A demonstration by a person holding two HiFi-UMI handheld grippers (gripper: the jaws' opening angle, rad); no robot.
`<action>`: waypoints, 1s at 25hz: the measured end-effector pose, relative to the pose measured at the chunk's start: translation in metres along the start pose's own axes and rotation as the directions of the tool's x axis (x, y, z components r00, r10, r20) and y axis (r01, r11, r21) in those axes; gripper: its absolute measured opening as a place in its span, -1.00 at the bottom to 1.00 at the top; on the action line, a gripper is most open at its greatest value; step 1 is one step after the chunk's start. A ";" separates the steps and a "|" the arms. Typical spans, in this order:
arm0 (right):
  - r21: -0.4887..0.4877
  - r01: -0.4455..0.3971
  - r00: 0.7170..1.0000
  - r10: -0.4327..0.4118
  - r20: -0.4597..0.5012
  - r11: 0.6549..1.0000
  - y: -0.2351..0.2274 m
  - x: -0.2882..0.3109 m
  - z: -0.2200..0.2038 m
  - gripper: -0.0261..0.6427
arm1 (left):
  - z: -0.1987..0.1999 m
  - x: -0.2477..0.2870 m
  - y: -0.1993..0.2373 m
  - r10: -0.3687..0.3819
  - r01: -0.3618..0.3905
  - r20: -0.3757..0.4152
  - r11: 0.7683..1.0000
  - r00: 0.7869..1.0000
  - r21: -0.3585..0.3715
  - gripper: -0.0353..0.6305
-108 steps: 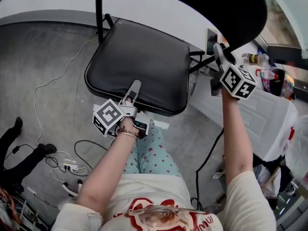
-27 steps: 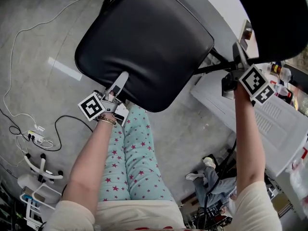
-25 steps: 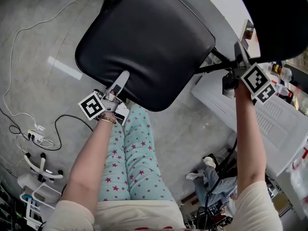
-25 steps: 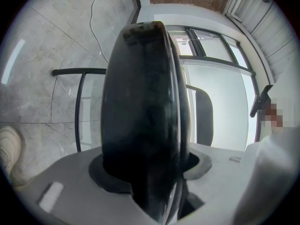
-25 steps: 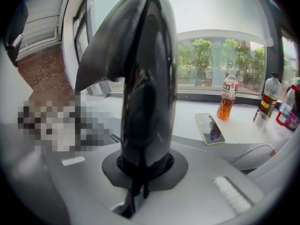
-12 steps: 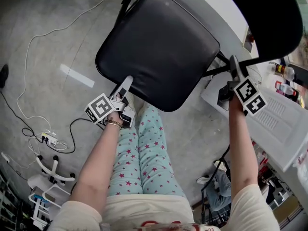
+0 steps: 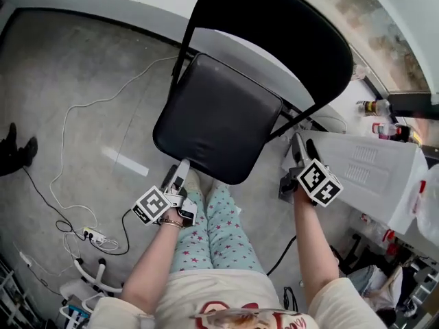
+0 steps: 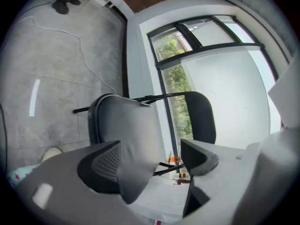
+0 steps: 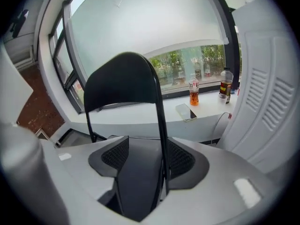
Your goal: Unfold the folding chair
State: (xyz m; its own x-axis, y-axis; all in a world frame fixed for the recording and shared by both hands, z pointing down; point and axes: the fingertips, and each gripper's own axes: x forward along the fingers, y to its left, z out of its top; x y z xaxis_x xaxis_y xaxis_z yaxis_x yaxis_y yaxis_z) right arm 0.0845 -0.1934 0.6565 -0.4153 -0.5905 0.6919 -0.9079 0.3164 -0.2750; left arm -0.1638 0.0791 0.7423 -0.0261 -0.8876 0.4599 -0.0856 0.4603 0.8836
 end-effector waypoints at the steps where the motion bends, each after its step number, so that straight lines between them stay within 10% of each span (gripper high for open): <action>1: 0.001 -0.016 1.000 0.016 0.005 1.000 0.009 -0.011 0.003 -0.09 | -0.003 -0.004 -0.021 -0.027 0.028 -0.032 0.999 0.999 0.034 0.31; 6: -0.036 -0.124 0.991 0.125 0.052 0.992 0.068 -0.063 0.032 -0.19 | -0.011 -0.018 -0.113 -0.117 0.143 -0.152 0.975 0.981 0.172 0.30; 11: -0.085 -0.241 0.955 0.252 0.155 0.967 0.120 -0.107 0.074 -0.28 | -0.009 -0.020 -0.215 -0.223 0.286 -0.201 0.877 0.954 0.386 0.22; 19: -0.191 -0.378 0.900 0.408 0.156 0.906 0.164 -0.171 0.098 -0.43 | -0.039 -0.041 -0.326 -0.332 0.432 -0.283 0.772 0.900 0.466 0.00; 25: -0.302 -0.414 0.866 0.474 0.160 0.859 0.182 -0.202 0.109 -0.59 | -0.052 -0.054 -0.382 -0.371 0.502 -0.338 0.639 0.865 0.583 -0.40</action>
State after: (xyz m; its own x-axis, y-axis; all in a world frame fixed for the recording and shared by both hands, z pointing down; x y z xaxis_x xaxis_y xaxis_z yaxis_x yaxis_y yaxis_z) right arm -0.0029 -0.0972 0.3936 -0.7988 -0.4804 0.3621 -0.5907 0.7401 -0.3213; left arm -0.0783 -0.0483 0.3841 0.3461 -0.9329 0.0997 -0.6481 -0.1609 0.7443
